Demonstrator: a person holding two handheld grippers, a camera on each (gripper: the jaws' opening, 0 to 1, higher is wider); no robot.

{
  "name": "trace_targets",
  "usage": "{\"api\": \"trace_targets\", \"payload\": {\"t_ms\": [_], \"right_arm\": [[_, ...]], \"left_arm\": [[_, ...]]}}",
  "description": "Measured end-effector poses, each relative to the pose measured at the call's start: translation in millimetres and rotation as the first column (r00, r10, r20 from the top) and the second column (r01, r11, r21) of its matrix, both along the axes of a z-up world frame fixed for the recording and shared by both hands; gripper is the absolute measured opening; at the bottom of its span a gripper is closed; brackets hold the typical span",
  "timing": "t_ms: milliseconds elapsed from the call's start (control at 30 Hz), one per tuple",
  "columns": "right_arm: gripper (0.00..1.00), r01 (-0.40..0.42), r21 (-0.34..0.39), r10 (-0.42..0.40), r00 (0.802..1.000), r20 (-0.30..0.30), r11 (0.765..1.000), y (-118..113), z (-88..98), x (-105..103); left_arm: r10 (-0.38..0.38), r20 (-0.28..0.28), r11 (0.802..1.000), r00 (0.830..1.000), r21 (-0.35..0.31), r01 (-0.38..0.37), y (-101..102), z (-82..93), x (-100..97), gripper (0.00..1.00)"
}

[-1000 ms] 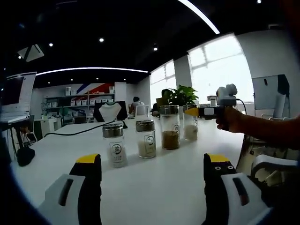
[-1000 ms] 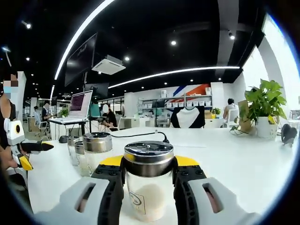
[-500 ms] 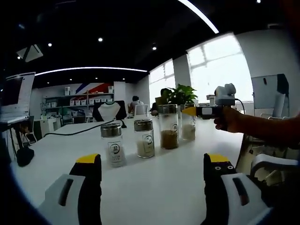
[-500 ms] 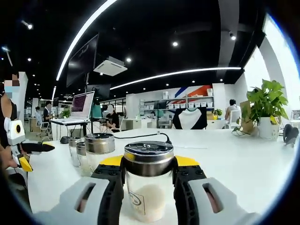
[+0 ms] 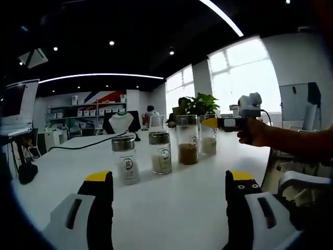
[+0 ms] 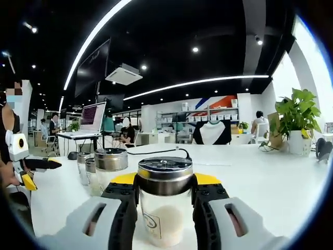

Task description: Rotate the seasoning bottle until the label or dispensing opening points toward the visible target arrow and the bottle remains upright within the marked orientation range

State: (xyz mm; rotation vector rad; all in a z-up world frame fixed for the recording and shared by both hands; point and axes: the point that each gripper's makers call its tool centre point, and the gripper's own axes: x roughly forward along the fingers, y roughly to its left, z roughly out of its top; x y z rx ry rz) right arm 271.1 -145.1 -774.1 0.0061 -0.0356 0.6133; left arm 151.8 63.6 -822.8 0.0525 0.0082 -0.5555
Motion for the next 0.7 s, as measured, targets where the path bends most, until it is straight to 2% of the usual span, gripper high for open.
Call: {"api": "trace_targets", "payload": {"t_ms": [700], "right_arm": [[0.38,-0.037,0.009,0.037,0.999,0.004,0.999,2.7,0.1,0.9]], "left_arm": [[0.001,0.007,1.000,1.000,0.010,-0.001,-1.9,0.5,-0.3,0.94]]}}
